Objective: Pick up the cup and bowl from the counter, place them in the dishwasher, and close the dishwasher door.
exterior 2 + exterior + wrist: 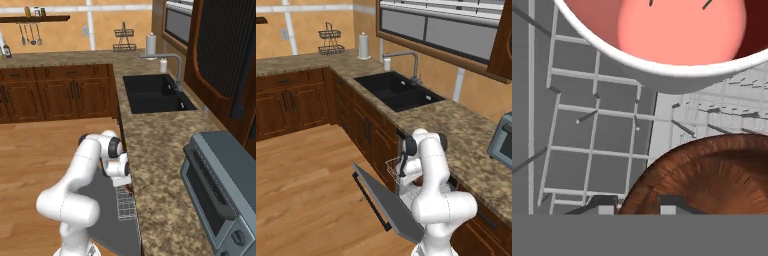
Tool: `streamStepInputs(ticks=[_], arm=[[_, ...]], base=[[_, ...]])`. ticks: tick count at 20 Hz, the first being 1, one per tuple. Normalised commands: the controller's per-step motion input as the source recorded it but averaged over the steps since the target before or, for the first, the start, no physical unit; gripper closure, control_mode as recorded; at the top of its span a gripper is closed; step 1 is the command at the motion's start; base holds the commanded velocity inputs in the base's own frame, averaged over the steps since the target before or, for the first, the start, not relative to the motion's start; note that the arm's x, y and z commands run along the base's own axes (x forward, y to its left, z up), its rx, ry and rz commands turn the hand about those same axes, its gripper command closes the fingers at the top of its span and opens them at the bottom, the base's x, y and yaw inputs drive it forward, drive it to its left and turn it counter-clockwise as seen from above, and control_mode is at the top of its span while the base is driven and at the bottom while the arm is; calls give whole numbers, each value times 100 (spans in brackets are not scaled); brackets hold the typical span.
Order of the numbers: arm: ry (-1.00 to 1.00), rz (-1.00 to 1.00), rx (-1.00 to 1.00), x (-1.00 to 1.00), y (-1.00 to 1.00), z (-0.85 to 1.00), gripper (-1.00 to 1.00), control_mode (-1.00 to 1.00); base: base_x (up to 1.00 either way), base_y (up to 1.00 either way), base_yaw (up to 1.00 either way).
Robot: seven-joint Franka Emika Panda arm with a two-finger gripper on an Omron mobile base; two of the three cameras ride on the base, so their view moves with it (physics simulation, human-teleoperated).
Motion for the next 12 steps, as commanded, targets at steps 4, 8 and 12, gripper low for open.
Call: streamStepInputs(ticks=[4,8,12], arm=[[0,-1,0,-28,32,11,-100,-100],[-1,-3,-5,-46,44,58,-100,-100],[0,-2,-6,-64,57,99,-100,-100]], base=[[0,0,0],[0,0,0],[0,0,0]])
